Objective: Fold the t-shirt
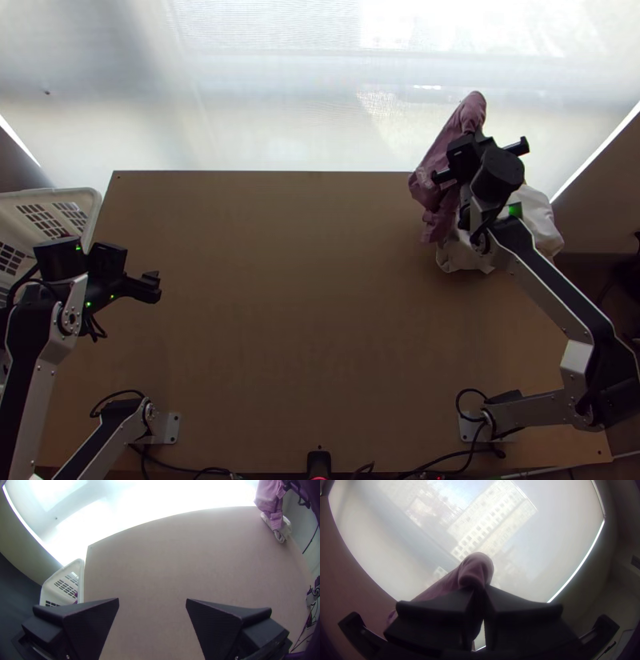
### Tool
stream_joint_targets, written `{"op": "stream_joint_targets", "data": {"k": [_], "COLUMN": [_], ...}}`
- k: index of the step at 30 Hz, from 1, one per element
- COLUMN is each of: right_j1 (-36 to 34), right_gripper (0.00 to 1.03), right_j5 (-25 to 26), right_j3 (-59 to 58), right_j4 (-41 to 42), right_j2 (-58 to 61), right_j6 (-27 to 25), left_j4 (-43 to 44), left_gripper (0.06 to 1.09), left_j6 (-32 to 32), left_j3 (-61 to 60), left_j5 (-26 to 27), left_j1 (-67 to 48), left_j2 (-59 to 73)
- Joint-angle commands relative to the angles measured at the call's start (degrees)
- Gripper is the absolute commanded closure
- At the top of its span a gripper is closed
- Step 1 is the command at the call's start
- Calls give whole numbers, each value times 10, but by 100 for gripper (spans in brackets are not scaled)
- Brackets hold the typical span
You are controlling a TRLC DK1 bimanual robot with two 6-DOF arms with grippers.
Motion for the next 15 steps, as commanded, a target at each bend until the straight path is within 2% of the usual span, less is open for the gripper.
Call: {"op": "stream_joint_targets", "data": {"k": [1,7,15], "right_j1": [-37,-82,-170], "right_gripper": [100,100,100], "right_j5": [-17,-35,-82], "right_j3": [-42,-85,-115], "right_j4": [0,0,0], "right_j2": [-37,-64,-72], "right_j6": [1,13,37], "left_j4": [4,5,1], "left_gripper": [11,11,11], "left_j6": [0,-1,0], "left_j3": [4,4,4], "left_j5": [-8,-13,-27], "left_j1": [-11,-19,-31], "left_j2": [10,13,15]}}
